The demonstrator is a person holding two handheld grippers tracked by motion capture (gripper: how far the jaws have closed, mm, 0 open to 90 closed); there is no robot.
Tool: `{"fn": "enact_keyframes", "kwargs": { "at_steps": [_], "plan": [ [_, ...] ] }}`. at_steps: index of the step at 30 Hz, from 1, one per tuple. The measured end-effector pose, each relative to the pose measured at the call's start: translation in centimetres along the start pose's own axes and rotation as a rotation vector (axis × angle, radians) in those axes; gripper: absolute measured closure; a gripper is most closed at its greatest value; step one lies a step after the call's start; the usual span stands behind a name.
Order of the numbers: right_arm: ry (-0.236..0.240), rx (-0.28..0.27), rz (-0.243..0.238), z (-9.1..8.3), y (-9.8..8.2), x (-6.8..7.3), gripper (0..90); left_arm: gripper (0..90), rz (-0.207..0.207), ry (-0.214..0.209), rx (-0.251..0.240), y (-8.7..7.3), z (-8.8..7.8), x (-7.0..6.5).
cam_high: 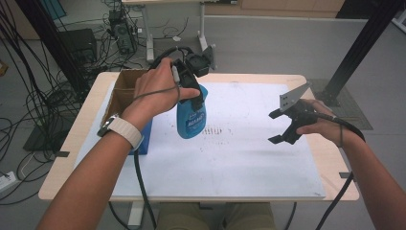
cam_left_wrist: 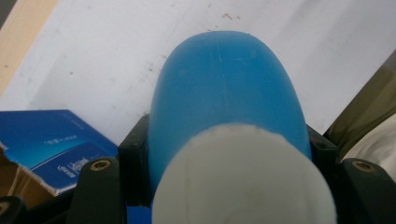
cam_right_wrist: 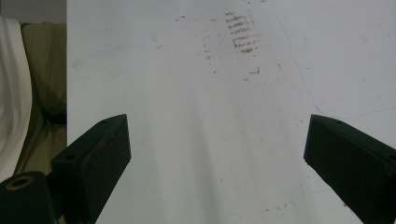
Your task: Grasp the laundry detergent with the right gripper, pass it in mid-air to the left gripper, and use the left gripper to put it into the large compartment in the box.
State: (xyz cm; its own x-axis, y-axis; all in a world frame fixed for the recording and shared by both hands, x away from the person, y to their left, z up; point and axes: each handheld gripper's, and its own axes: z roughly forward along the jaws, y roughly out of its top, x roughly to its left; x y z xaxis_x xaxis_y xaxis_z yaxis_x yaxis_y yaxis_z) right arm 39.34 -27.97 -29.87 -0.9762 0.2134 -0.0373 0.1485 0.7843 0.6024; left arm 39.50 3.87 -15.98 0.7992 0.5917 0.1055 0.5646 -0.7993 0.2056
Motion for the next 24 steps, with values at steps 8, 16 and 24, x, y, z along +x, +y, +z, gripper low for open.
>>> {"fn": "enact_keyframes", "kwargs": {
  "at_steps": [8, 16, 24],
  "plan": [
    [-0.008, 0.013, 0.003, -0.2, -0.4, -0.4, 7.5, 37.3, -0.095, 0.03, -0.012, 0.2, -1.6, 0.8],
    [-0.001, 0.011, -0.004, -0.3, -0.6, -0.5, 7.4, 37.4, -0.188, 0.067, -0.012, 0.4, -3.4, 1.7],
    [0.002, 0.019, -0.008, -0.3, -0.6, -0.5, 7.4, 37.4, -0.302, 0.105, -0.014, 0.0, -5.4, 3.4]
  ]
}}
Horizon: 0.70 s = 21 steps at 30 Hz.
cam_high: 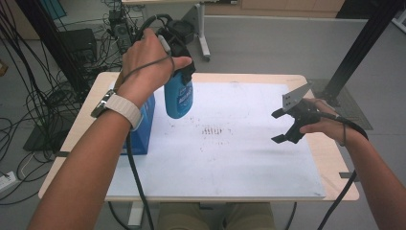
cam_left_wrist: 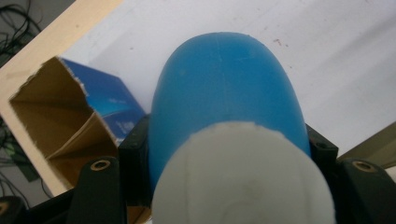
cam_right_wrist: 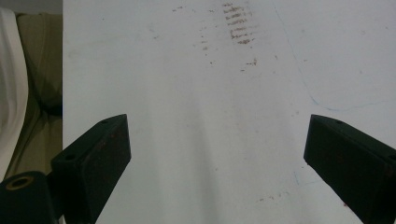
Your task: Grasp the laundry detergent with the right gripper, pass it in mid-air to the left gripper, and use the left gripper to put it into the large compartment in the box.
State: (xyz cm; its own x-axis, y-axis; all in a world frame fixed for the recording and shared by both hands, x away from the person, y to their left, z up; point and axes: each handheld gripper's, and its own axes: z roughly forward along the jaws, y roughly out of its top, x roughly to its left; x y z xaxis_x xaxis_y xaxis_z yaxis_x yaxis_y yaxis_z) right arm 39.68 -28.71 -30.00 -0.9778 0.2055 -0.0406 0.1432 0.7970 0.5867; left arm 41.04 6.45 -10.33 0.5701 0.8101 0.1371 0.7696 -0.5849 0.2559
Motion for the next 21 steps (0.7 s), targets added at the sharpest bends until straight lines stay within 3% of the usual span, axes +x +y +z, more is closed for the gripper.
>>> {"fn": "enact_keyframes", "kwargs": {
  "at_steps": [9, 13, 21],
  "plan": [
    [-0.006, 0.001, 0.005, 0.0, -0.3, -0.3, 7.5, 37.4, -0.112, 0.035, 0.022, -0.3, -1.2, 2.3],
    [-0.006, -0.001, 0.005, 0.0, -0.4, -0.4, 7.5, 37.4, -0.18, 0.045, 0.012, -0.6, -1.4, 3.2],
    [-0.004, 0.003, 0.003, 0.1, -0.4, -0.5, 7.4, 37.4, -0.239, 0.068, 0.029, -1.3, -1.7, 5.0]
  ]
}}
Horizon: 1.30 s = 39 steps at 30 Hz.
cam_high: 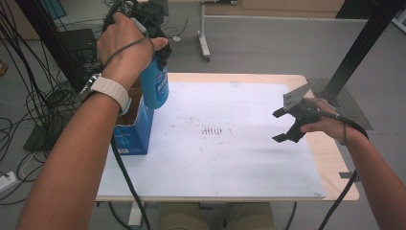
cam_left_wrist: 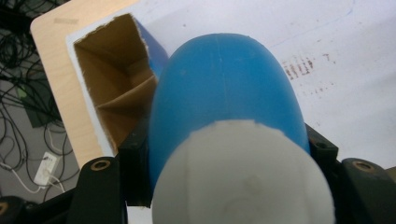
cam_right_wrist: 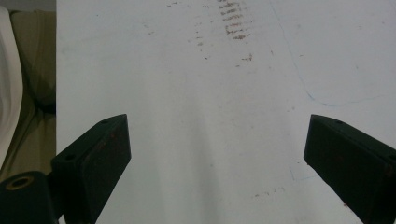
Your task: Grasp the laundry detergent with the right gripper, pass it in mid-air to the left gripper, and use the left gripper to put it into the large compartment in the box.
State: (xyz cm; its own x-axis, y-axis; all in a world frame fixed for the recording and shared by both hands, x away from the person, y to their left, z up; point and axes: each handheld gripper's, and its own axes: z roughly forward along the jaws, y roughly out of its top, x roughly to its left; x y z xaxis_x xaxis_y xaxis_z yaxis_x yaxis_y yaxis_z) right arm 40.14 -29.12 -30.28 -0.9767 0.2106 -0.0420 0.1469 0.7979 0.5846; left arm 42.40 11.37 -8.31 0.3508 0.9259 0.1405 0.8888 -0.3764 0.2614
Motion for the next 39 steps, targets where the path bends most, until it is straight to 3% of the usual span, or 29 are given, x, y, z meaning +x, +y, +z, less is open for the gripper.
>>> {"fn": "enact_keyframes", "kwargs": {
  "at_steps": [13, 39],
  "plan": [
    [0.0, 0.005, 0.001, 0.2, 0.1, -0.2, 7.5, 37.4, -0.087, 0.028, -0.011, -0.7, -1.1, 2.5],
    [0.007, 0.014, 0.008, 0.9, 0.3, -0.3, 7.5, 37.5, -0.193, 0.063, -0.027, -2.3, -0.9, 6.3]
  ]
}}
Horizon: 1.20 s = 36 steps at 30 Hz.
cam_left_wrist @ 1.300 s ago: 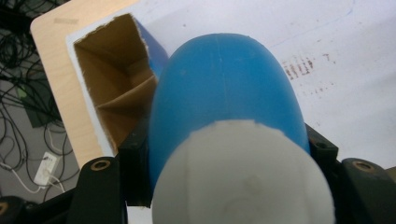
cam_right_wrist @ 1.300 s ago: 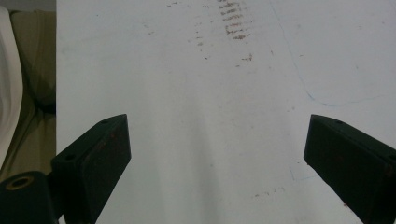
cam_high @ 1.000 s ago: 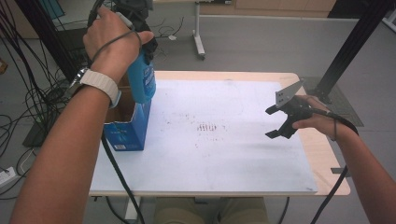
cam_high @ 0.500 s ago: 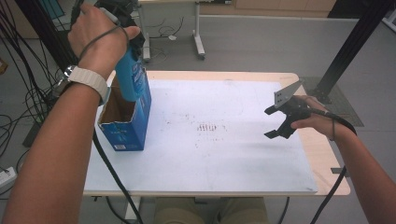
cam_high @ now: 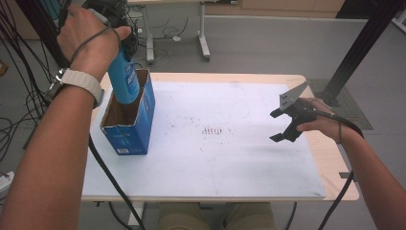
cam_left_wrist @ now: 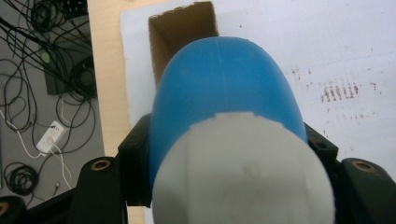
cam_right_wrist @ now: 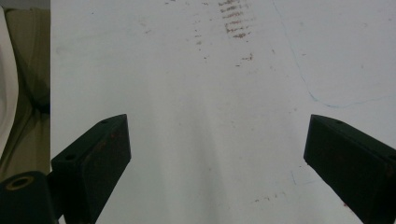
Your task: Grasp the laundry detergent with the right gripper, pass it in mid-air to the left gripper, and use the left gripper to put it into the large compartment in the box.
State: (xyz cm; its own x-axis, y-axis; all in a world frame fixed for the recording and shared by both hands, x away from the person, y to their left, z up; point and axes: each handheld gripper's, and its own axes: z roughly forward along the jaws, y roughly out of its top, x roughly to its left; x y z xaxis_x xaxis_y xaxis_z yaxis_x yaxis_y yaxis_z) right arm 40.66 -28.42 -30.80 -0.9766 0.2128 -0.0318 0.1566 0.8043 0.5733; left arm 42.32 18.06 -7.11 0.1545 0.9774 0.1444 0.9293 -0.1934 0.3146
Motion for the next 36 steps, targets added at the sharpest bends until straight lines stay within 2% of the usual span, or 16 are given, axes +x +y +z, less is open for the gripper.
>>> {"fn": "enact_keyframes", "kwargs": {
  "at_steps": [20, 36],
  "plan": [
    [0.002, 0.011, 0.003, 0.3, -0.1, 0.0, 7.4, 37.5, -0.038, 0.004, 0.005, -0.6, 2.3, 1.8],
    [0.005, 0.017, 0.011, 0.7, -0.2, 0.0, 7.5, 37.5, -0.038, -0.002, 0.013, -0.9, 4.5, 2.3]
  ]
}}
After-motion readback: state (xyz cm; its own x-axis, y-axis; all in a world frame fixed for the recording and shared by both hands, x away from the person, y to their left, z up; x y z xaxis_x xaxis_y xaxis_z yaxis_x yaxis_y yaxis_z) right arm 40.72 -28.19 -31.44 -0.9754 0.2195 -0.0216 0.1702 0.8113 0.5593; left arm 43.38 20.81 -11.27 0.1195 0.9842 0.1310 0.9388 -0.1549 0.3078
